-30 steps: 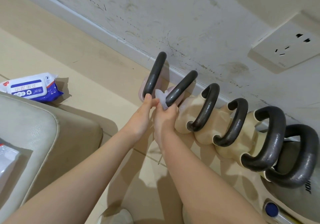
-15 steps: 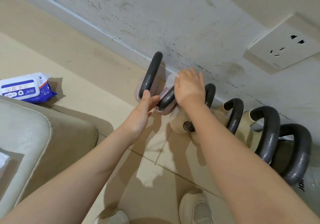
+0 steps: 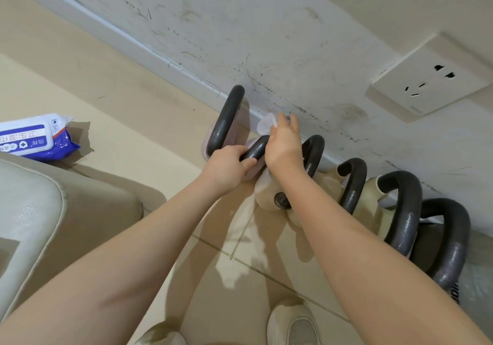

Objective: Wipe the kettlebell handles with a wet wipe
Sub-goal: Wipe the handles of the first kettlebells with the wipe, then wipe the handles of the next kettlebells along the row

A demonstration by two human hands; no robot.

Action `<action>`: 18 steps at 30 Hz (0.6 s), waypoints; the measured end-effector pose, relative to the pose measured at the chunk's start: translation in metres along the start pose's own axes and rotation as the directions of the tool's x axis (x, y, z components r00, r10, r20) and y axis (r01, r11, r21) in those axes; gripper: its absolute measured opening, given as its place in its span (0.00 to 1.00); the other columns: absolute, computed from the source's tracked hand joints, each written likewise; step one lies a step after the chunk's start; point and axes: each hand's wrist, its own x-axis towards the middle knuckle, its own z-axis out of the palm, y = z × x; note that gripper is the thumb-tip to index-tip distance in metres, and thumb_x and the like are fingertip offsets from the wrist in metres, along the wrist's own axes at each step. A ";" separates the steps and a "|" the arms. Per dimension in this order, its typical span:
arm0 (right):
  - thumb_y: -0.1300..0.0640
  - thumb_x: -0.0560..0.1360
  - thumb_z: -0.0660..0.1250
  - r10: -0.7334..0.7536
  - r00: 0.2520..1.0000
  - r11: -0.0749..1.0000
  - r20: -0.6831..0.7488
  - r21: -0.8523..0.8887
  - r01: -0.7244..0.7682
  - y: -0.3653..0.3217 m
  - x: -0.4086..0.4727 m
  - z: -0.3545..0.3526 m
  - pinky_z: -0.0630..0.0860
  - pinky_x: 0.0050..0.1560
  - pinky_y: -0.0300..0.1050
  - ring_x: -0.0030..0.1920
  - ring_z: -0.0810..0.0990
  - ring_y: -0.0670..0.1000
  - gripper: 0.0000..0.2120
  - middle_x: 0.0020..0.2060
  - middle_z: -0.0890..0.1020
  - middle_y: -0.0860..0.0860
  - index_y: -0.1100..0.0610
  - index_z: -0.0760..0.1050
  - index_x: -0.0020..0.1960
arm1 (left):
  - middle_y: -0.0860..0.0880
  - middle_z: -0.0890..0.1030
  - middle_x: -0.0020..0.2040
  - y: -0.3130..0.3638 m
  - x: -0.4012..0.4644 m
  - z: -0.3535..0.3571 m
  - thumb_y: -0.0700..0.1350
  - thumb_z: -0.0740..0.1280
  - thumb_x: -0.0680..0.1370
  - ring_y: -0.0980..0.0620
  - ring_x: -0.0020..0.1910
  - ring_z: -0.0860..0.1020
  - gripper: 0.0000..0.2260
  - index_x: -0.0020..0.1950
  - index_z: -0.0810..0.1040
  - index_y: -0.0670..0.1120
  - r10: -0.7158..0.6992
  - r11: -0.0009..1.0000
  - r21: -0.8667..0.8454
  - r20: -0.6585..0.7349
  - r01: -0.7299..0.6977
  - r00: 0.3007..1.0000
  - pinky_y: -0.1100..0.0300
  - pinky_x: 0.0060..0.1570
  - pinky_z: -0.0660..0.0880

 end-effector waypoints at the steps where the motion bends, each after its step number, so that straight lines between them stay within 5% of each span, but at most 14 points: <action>1: 0.64 0.78 0.53 -0.013 1.000 1.000 -0.015 0.027 0.014 0.002 -0.002 -0.002 0.63 0.68 0.54 0.69 0.62 0.61 0.20 0.70 0.62 0.62 0.64 0.62 0.69 | 0.50 0.70 0.30 0.000 0.000 0.001 0.45 0.61 0.78 0.48 0.32 0.68 0.11 0.36 0.71 0.45 0.001 1.000 0.013 -0.011 -0.001 1.000 0.58 0.30 0.62; 4: 0.62 0.79 0.53 -0.077 0.997 0.997 -0.019 0.021 0.077 0.004 0.001 -0.004 0.63 0.66 0.48 0.68 0.64 0.57 0.20 0.71 0.64 0.60 0.63 0.62 0.70 | 0.41 0.75 0.35 -0.001 -0.004 0.007 0.46 0.61 0.78 0.40 0.40 0.72 0.09 0.40 0.72 0.44 0.014 0.999 0.029 -0.051 -0.013 0.999 0.57 0.35 0.63; 6: 0.62 0.80 0.53 -0.094 0.996 0.995 -0.008 0.037 0.094 0.004 0.004 -0.003 0.64 0.64 0.43 0.69 0.65 0.52 0.21 0.74 0.59 0.55 0.58 0.59 0.73 | 0.44 0.74 0.32 0.000 -0.007 0.011 0.46 0.62 0.77 0.41 0.38 0.69 0.09 0.41 0.73 0.42 0.015 1.000 0.008 -0.071 -0.014 0.997 0.57 0.36 0.63; 12: 0.66 0.80 0.50 -0.149 0.985 0.988 0.084 -0.019 0.151 0.003 0.012 -0.011 0.60 0.69 0.46 0.75 0.55 0.53 0.23 0.77 0.51 0.51 0.56 0.55 0.74 | 0.40 0.78 0.39 -0.001 -0.004 0.019 0.47 0.62 0.78 0.42 0.40 0.73 0.12 0.50 0.77 0.39 0.029 1.000 0.001 -0.108 -0.029 0.994 0.50 0.43 0.71; 16: 0.61 0.81 0.49 -0.143 0.990 0.979 -0.002 0.144 0.142 0.005 0.001 -0.029 0.61 0.61 0.37 0.69 0.65 0.54 0.18 0.70 0.67 0.54 0.58 0.64 0.70 | 0.42 0.79 0.43 -0.001 -0.002 0.026 0.44 0.62 0.77 0.42 0.44 0.74 0.09 0.52 0.77 0.40 0.007 0.998 -0.055 -0.128 -0.014 0.992 0.53 0.45 0.69; 18: 0.59 0.81 0.50 -0.115 0.985 0.962 -0.130 0.234 0.144 0.015 -0.010 -0.046 0.61 0.58 0.35 0.66 0.69 0.53 0.17 0.66 0.72 0.55 0.58 0.66 0.69 | 0.41 0.78 0.51 -0.003 -0.003 0.032 0.42 0.62 0.75 0.41 0.54 0.74 0.12 0.57 0.75 0.41 0.126 0.989 0.101 -0.210 -0.106 0.969 0.52 0.55 0.69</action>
